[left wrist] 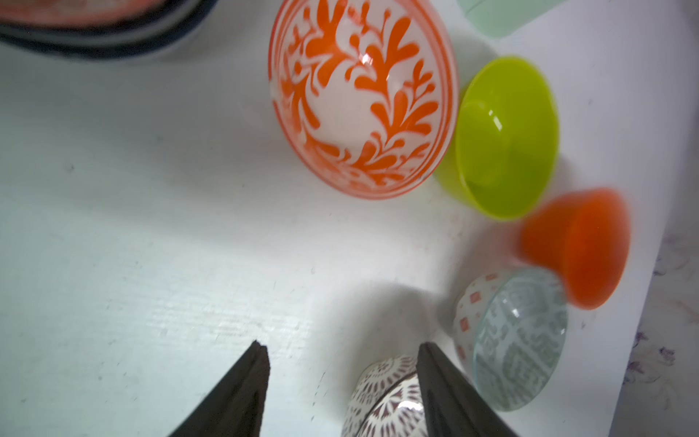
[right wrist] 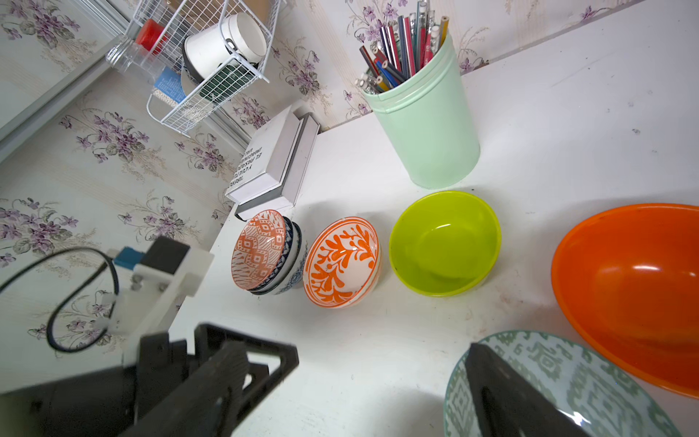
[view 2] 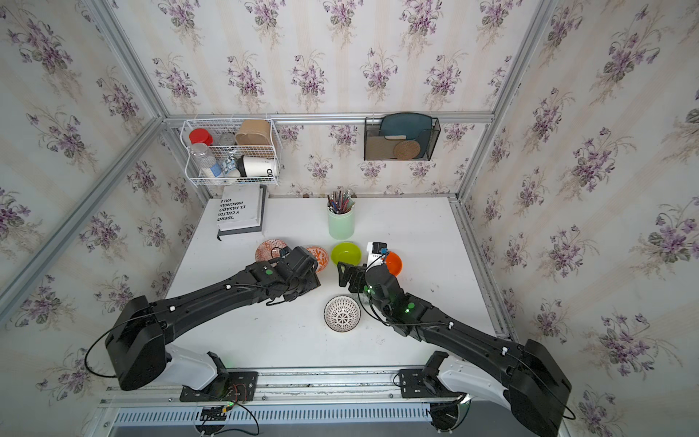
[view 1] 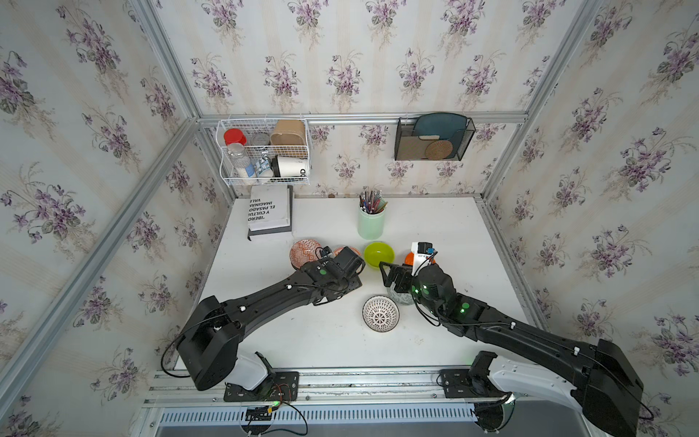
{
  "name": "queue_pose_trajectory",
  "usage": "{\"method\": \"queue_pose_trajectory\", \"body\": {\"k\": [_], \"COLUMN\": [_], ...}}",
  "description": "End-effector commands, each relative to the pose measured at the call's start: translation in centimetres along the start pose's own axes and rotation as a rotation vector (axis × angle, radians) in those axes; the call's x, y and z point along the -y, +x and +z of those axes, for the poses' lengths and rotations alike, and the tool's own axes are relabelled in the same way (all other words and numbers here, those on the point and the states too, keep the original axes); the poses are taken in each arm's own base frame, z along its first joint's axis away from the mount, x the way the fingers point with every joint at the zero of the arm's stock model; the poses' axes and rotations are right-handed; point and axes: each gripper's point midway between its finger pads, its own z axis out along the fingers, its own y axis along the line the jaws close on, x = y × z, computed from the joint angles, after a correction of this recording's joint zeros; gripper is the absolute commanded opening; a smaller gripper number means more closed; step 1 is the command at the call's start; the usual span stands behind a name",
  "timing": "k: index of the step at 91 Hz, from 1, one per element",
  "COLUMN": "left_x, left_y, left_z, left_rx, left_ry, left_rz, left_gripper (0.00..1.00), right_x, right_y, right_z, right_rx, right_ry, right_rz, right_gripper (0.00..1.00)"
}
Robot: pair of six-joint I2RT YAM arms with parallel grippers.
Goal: Stack the bowls
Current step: Place the bowl at the center of the board, then pick up the bowl from the center of the board.
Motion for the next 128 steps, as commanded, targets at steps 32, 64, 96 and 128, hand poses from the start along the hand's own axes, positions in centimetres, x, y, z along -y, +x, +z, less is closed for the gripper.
{"method": "queue_pose_trajectory", "body": {"k": [32,64,96,128], "left_x": [0.1,1.1,1.7,1.6], "left_y": [6.8,8.7,9.2,8.9], "left_z": [0.8,2.2,3.5,3.5], "left_rx": [-0.125,-0.152,-0.183,-0.18], "left_ry": [0.035,0.048,0.027,-0.014], "left_rz": [0.14,0.183,0.212,0.208], "left_gripper": [0.66,0.61,0.23,0.0], "right_x": [-0.1,-0.1,0.1,0.1], "right_y": [-0.4,-0.4,-0.5,-0.6], "right_z": [0.1,0.1,0.0,-0.2], "right_rx": [0.018,0.019,0.022,0.029], "right_ry": [-0.001,0.002,0.007,0.007], "right_rz": [0.009,0.01,0.013,0.016], "right_gripper": [0.96,0.96,0.96,0.96]}}
